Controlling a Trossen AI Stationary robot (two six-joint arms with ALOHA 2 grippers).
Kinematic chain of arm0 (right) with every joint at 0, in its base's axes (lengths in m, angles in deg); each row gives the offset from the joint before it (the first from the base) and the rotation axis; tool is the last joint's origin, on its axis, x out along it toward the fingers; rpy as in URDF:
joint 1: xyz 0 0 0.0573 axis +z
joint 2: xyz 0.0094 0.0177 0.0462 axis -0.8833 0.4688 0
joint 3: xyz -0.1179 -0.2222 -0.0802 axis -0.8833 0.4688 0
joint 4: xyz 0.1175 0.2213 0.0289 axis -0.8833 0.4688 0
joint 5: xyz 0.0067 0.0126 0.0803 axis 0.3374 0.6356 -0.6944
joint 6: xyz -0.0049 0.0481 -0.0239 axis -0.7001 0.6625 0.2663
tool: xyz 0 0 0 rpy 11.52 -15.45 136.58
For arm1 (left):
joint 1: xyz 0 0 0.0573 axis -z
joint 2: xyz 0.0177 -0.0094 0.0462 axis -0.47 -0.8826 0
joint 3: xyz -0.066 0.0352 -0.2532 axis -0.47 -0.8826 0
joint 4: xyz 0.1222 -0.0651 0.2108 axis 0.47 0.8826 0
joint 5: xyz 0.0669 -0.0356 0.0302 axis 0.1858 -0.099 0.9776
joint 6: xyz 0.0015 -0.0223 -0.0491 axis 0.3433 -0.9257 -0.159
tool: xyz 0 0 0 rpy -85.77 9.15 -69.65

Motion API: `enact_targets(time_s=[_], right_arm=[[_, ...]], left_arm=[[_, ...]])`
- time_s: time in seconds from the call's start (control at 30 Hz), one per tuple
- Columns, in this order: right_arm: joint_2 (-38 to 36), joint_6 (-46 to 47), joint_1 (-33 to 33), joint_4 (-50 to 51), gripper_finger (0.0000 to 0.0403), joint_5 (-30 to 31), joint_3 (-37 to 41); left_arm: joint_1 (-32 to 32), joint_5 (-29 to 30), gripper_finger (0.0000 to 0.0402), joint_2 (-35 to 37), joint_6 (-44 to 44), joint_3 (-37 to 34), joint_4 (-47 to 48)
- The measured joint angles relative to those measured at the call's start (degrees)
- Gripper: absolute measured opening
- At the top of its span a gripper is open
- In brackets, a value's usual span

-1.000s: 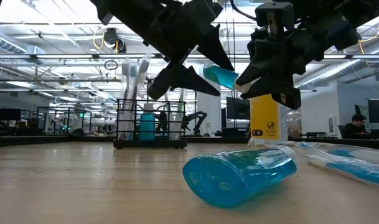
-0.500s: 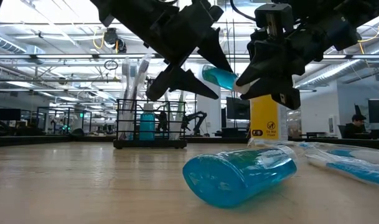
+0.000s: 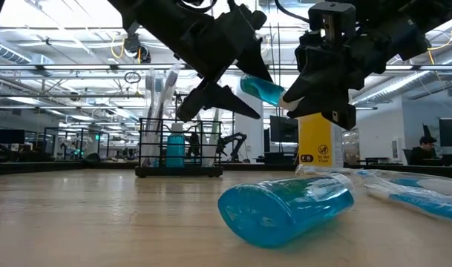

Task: Pick & Place toothbrushing station
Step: Put the the top blue mouthwash into the black mesh organizer

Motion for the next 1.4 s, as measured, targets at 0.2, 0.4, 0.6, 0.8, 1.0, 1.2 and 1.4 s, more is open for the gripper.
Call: enact_targets(time_s=[0.2,0.4,0.6,0.8,1.0,1.2,1.4], right_arm=[[0.00,-0.07,0.00,0.00,0.0091,0.00,0.00],[0.00,-0.58,0.00,0.04,0.0091,0.07,0.00],[0.00,-1.59,0.00,0.09,0.0091,0.20,-0.01],[0.00,-1.87,-0.26,0.09,0.0107,0.33,0.00],[-0.02,-1.89,-1.25,-0.26,0.0159,0.18,0.00],[-0.04,-1.82,-2.59,-1.75,0.0195,-2.62,0.00],[-2.41,-1.86,-4.24,-2.21,0.0212,-7.49,0.00]], left_arm=[[-0.17,0.11,0.0161,0.00,-0.98,0.00,-1.76],[-0.22,1.38,0.0128,0.02,-1.54,0.00,-1.79],[-0.17,1.40,0.0116,0.02,-1.50,-0.02,-1.57],[0.05,1.59,0.0099,0.02,-0.14,-0.02,-1.61],[0.73,3.76,0.0094,0.02,0.40,-0.02,-1.63],[1.51,8.85,0.0094,0.02,-0.05,-0.04,-1.36],[3.23,10.91,0.0093,0.93,-5.00,-0.04,0.90]])
